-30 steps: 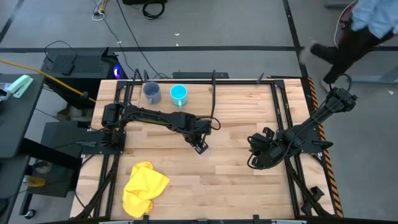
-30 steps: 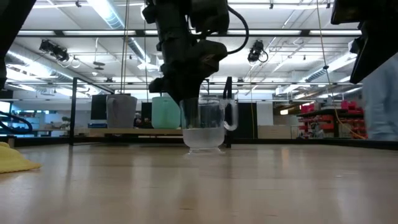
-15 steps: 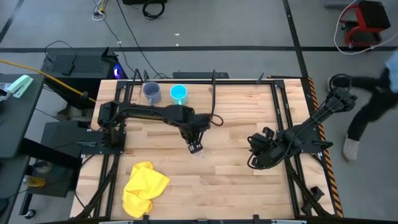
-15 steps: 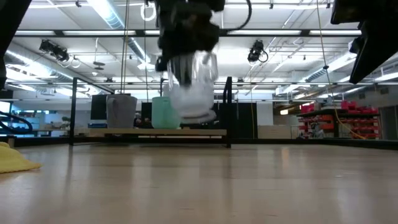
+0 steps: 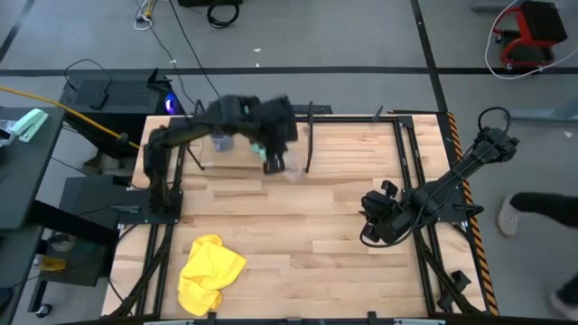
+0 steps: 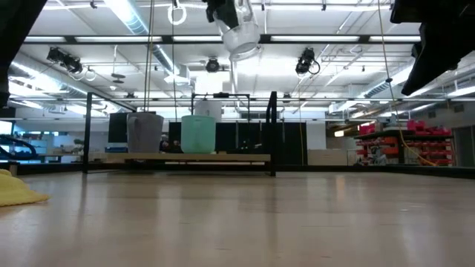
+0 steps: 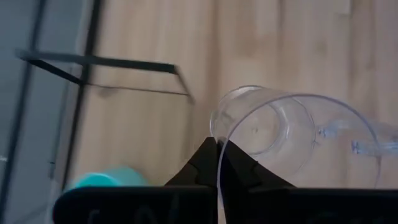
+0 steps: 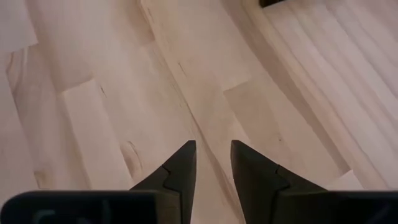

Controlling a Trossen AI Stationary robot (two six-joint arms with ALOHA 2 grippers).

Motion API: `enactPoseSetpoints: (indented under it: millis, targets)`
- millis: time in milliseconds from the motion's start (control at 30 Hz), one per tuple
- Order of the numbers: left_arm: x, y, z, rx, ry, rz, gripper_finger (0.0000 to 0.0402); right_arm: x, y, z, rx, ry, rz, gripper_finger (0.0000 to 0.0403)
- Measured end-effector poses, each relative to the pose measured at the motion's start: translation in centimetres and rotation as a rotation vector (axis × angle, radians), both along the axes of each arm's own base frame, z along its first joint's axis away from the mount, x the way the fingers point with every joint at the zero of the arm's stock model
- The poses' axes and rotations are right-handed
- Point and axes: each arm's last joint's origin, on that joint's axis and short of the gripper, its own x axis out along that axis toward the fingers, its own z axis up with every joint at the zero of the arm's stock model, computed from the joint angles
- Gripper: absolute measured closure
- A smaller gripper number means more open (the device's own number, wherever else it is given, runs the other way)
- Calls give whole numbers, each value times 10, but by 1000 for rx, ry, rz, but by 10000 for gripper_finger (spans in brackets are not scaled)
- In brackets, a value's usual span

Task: Stack small to large cups/mugs on shelf
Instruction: Put the transparent mug on the shelf

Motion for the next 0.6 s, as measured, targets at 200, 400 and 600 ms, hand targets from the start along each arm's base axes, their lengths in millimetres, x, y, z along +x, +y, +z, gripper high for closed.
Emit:
enactPoseSetpoints:
  millis: [200,400,600]
  targets:
    - [-14,47,6,94,9,-13,394,1,-1,0,-20,-9,-7,300]
    - [-9,88,-15,142,83,-47,396,4,-7,0,-22,-8,-36,306]
    - [7,116,-50,165,182,-137,396,10,-14,1,-41,-11,-40,314]
